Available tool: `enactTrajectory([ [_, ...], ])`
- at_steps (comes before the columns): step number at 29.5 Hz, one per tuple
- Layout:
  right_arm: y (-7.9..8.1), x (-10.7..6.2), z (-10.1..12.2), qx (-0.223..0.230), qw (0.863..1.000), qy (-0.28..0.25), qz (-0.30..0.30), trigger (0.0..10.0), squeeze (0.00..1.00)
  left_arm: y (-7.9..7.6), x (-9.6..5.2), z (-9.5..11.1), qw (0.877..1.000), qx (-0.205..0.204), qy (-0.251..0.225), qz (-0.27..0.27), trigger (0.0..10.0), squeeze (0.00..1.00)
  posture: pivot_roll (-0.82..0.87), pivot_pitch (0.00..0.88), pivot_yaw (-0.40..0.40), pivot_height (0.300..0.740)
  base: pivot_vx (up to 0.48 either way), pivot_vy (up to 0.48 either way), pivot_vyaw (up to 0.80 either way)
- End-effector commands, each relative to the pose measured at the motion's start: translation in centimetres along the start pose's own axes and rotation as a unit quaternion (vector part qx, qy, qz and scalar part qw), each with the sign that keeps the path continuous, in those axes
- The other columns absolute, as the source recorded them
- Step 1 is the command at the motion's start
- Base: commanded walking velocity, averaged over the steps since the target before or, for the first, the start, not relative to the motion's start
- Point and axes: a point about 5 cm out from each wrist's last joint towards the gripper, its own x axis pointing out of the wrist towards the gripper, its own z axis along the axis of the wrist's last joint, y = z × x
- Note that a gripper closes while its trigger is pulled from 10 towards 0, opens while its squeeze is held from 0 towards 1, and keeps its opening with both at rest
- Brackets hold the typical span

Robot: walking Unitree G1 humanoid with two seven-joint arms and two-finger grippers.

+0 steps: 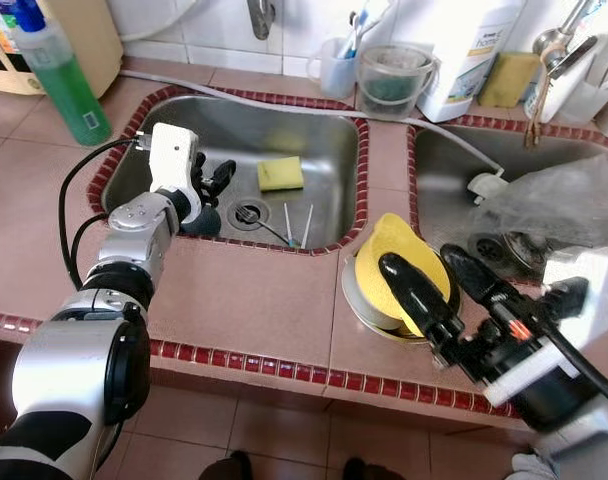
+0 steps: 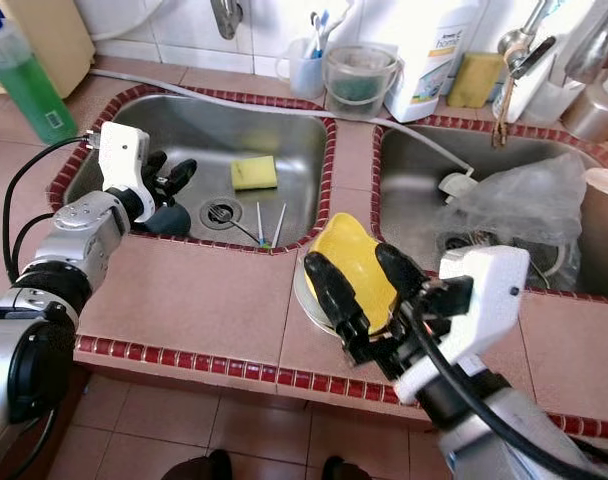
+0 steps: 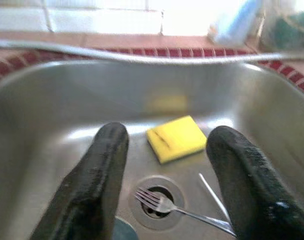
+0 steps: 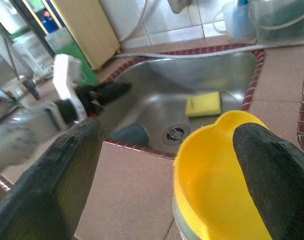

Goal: Kitchen organization

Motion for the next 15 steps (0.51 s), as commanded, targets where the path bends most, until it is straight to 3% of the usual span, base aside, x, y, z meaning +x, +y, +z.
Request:
enactTrajectory([
  [1, -0.1, 0.2, -0.2, -0.003, 1.000, -0.004, 0.003, 10.0, 0.00, -0.2, 0.0, 0.4, 1.000, -0.003, -0.012, -0.008, 10.0, 1.00, -0.07, 0.113, 0.037, 0.740, 0.000, 0.000, 0.00],
  [3, -0.5, 1.1, -0.5, -0.005, 1.000, -0.011, -0.001, 10.0, 0.00, -0.4, 0.0, 0.3, 1.000, -0.009, -0.022, -0.019, 10.0, 0.89, -0.05, 0.086, 0.041, 0.740, 0.000, 0.000, 0.00],
  [4, -0.5, 1.1, -0.5, -0.005, 1.000, -0.011, -0.001, 10.0, 0.00, -0.4, 0.0, 0.3, 1.000, -0.009, -0.022, -0.019, 10.0, 0.89, -0.05, 0.086, 0.041, 0.740, 0.000, 0.000, 0.00],
  [5, -0.9, 1.6, -0.6, -0.007, 1.000, -0.016, -0.002, 10.0, 0.00, -0.6, -0.1, 0.3, 0.999, -0.011, -0.027, -0.025, 10.0, 0.58, -0.02, 0.059, 0.040, 0.740, 0.000, 0.000, 0.00],
  [7, -0.9, 1.6, -0.6, -0.007, 1.000, -0.016, -0.002, 10.0, 0.00, -0.6, -0.1, 0.3, 0.999, -0.011, -0.027, -0.025, 10.0, 0.58, -0.02, 0.059, 0.040, 0.740, 0.000, 0.000, 0.00],
  [8, -1.3, 2.5, -0.7, -0.016, 0.999, -0.027, -0.004, 10.0, 0.00, -0.9, -0.3, 0.3, 0.998, -0.014, -0.043, -0.033, 10.0, 0.00, 0.00, 0.034, 0.035, 0.740, 0.000, 0.000, 0.00],
  [15, -2.5, 5.1, -1.0, -0.046, 0.997, -0.057, -0.011, 10.0, 0.00, -1.0, -1.3, 0.3, 0.996, -0.033, -0.077, -0.019, 10.0, 0.00, 0.04, 0.000, 0.014, 0.740, 0.000, 0.000, 0.00],
])
